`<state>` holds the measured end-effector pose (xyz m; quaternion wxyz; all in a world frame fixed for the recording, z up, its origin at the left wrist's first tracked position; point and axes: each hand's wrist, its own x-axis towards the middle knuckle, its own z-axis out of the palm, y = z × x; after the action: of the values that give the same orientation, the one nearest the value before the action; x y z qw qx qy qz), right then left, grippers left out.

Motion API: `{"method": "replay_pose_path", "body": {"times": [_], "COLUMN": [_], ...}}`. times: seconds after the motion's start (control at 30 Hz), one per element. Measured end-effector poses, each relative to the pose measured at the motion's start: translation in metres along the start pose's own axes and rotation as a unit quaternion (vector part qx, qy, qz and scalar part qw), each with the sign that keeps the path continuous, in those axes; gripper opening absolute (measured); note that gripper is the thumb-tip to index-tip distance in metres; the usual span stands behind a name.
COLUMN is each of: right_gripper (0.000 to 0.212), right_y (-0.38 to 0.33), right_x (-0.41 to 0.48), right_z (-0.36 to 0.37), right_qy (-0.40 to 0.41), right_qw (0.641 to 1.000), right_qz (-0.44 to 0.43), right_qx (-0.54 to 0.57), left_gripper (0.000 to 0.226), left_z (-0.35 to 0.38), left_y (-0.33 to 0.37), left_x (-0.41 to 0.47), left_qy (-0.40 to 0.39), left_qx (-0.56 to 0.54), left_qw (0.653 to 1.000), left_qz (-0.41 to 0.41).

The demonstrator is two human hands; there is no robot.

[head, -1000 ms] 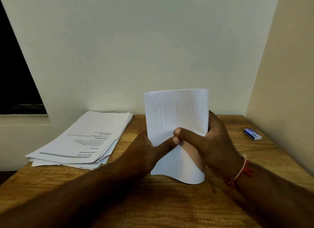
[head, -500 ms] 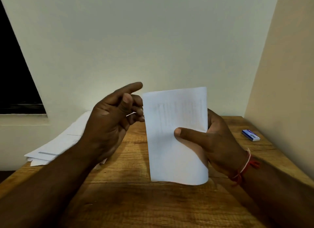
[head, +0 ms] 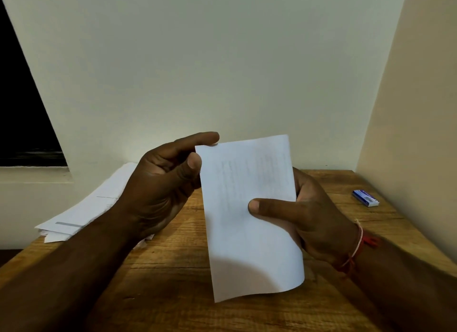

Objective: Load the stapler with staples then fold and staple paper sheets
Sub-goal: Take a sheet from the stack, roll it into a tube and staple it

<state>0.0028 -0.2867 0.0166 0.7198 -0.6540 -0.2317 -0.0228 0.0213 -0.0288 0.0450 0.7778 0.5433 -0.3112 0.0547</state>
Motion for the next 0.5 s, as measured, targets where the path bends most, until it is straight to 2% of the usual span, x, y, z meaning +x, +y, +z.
{"method": "replay_pose_path", "body": {"times": [0.1, 0.33, 0.5], "right_gripper": [0.057, 0.059, 0.062], "right_y": [0.0018, -0.0008, -0.0010], "right_x": [0.0002, -0.0010, -0.0003], "right_z": [-0.0009, 0.0000, -0.0007], "right_qy": [-0.002, 0.006, 0.022], "right_qw": [1.000, 1.000, 1.000], "right_qz": [0.002, -0.001, -0.002], "right_qx": [-0.002, -0.010, -0.020], "left_gripper": [0.055, 0.052, 0.026], "left_z": [-0.0044, -0.0054, -0.0018], "left_y": [-0.0021, -0.0014, -0.0020], "left_x": [0.0003, 0.0005, 0.0020], "left_qy": [0.007, 0.013, 0.059], "left_qx": [0.015, 0.025, 0.021], "left_qw": [1.000, 1.000, 0.998], "left_qz": [-0.005, 0.013, 0.029]}}
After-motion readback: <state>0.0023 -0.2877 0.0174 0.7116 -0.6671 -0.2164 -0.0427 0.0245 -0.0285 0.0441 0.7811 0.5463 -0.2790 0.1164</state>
